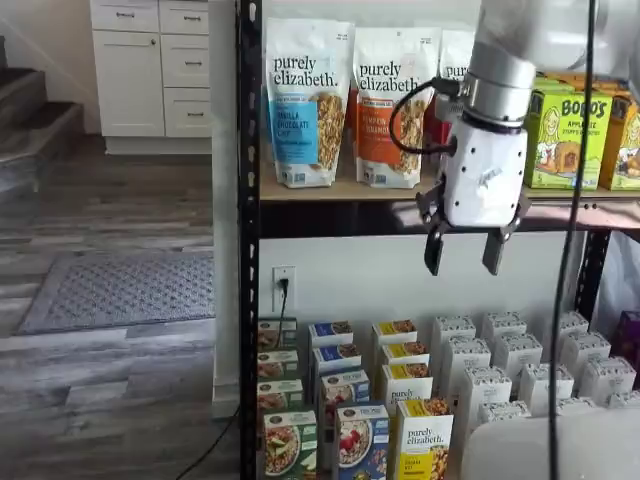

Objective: Pick up the blue and white box that is on the bottom shelf, the second box from the left

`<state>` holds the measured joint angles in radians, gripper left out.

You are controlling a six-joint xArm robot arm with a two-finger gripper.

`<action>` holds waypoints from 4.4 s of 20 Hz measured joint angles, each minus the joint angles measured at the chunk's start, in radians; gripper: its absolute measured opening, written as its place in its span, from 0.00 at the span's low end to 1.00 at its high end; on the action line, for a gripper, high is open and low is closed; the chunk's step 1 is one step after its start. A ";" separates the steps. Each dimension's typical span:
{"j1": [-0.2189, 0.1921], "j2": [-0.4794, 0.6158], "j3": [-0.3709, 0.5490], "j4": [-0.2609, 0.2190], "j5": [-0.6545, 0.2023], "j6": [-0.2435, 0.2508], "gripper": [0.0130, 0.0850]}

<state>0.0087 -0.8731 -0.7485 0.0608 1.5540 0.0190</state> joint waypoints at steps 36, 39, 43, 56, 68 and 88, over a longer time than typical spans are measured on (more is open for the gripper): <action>0.049 0.410 0.273 0.018 -0.721 -0.002 1.00; 0.058 0.465 0.270 0.016 -0.780 0.004 1.00; 0.068 0.537 0.254 0.013 -0.834 0.013 1.00; 0.077 0.740 0.199 0.005 -1.009 0.020 1.00; 0.088 0.877 0.158 -0.027 -1.123 0.054 1.00; 0.089 1.113 0.064 -0.049 -1.272 0.071 1.00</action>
<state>0.0972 0.2395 -0.6847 0.0122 0.2822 0.0900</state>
